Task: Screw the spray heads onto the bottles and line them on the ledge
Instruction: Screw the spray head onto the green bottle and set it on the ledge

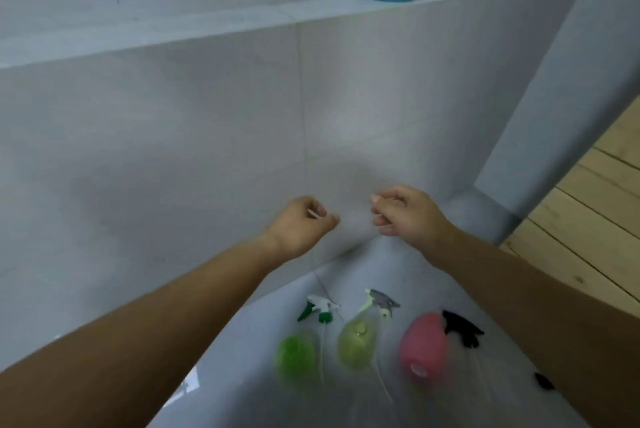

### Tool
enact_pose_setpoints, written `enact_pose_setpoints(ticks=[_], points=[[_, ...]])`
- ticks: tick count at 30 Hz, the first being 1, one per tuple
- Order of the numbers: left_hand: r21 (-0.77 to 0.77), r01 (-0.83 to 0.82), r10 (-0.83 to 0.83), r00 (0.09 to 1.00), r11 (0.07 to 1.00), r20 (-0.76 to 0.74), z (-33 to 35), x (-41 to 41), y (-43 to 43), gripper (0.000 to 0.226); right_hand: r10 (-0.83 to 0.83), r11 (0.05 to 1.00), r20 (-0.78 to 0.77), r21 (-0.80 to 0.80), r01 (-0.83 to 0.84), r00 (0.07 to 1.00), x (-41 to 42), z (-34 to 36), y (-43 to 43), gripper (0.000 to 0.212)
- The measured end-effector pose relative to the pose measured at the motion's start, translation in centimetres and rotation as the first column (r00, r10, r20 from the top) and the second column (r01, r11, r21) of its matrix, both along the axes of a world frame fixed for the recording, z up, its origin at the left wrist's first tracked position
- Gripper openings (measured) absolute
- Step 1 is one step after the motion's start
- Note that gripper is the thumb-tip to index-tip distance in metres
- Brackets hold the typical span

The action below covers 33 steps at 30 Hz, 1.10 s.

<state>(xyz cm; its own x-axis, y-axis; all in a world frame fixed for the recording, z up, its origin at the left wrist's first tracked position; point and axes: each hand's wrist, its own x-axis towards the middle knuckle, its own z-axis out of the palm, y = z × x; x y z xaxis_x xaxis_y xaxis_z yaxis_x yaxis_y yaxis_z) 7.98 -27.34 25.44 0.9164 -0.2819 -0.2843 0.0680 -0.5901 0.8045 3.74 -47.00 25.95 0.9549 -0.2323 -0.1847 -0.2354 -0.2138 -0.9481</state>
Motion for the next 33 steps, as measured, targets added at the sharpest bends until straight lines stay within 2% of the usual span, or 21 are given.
enact_pose_setpoints(ticks=[2,4,6,9,12,13,14,16,18,21,24,26,28,33], points=[[0.092,-0.009,0.019,0.994,0.996,-0.106,-4.5,-1.0,1.5,0.040,0.054,0.998,-0.130,-0.018,-0.057,0.990,-0.5,-3.6,1.0,0.022],[0.201,0.036,0.004,0.980,0.979,-0.198,-8.3,-1.9,2.9,0.046,0.104,0.994,-0.232,-0.016,-0.111,0.967,-0.7,-7.3,1.8,0.019],[0.246,0.094,-0.005,0.941,0.965,-0.340,-11.3,-2.6,4.5,0.050,0.156,0.983,-0.313,-0.049,-0.180,0.937,-0.2,-10.9,2.4,0.021],[0.118,0.079,0.000,0.831,0.990,-0.556,-14.8,-2.9,7.3,0.058,0.197,0.959,-0.400,-0.110,-0.261,0.895,1.1,-15.0,2.7,0.025],[-0.001,0.022,-0.017,0.790,1.000,-0.613,-17.7,-3.1,10.1,0.079,0.220,0.937,-0.441,-0.152,-0.314,0.870,2.9,-18.5,3.1,0.028],[-0.025,0.000,-0.016,0.779,1.000,-0.627,-18.8,-3.2,10.9,0.080,0.240,0.923,-0.461,-0.165,-0.349,0.854,3.4,-19.7,3.3,0.031],[-0.042,-0.033,-0.001,0.771,0.999,-0.637,-19.7,-3.3,11.5,0.075,0.263,0.906,-0.473,-0.178,-0.383,0.841,3.9,-20.6,3.6,0.035],[-0.072,-0.120,0.044,0.754,0.990,-0.655,-21.9,-3.5,12.6,0.051,0.303,0.860,-0.489,-0.228,-0.456,0.818,5.0,-22.7,4.3,0.042],[-0.089,-0.140,0.046,0.746,0.986,-0.664,-23.7,-3.9,13.3,0.036,0.339,0.776,-0.512,-0.323,-0.542,0.790,6.0,-24.2,4.8,0.048],[-0.132,-0.048,-0.048,0.773,0.990,-0.633,-25.8,-4.9,14.0,0.065,0.387,0.655,-0.566,-0.387,-0.649,0.728,6.7,-26.2,5.7,0.057],[-0.192,0.116,-0.207,0.794,0.974,-0.572,-27.7,-5.4,14.6,0.087,0.408,0.607,-0.583,-0.402,-0.686,0.702,6.9,-27.9,6.3,0.057],[-0.210,0.158,-0.252,0.781,0.965,-0.571,-28.3,-5.2,14.9,0.103,0.412,0.598,-0.584,-0.407,-0.691,0.700,7.1,-28.5,6.5,0.054],[-0.163,0.214,-0.269,0.796,0.963,-0.542,-29.0,-5.0,15.0,0.116,0.406,0.591,-0.580,-0.422,-0.687,0.706,7.4,-29.1,6.5,0.056],[-0.023,0.340,-0.323,0.869,0.940,-0.375,-29.2,-5.2,13.3,0.129,0.396,0.597,-0.571,-0.434,-0.675,0.719,7.7,-29.9,6.2,0.066]])
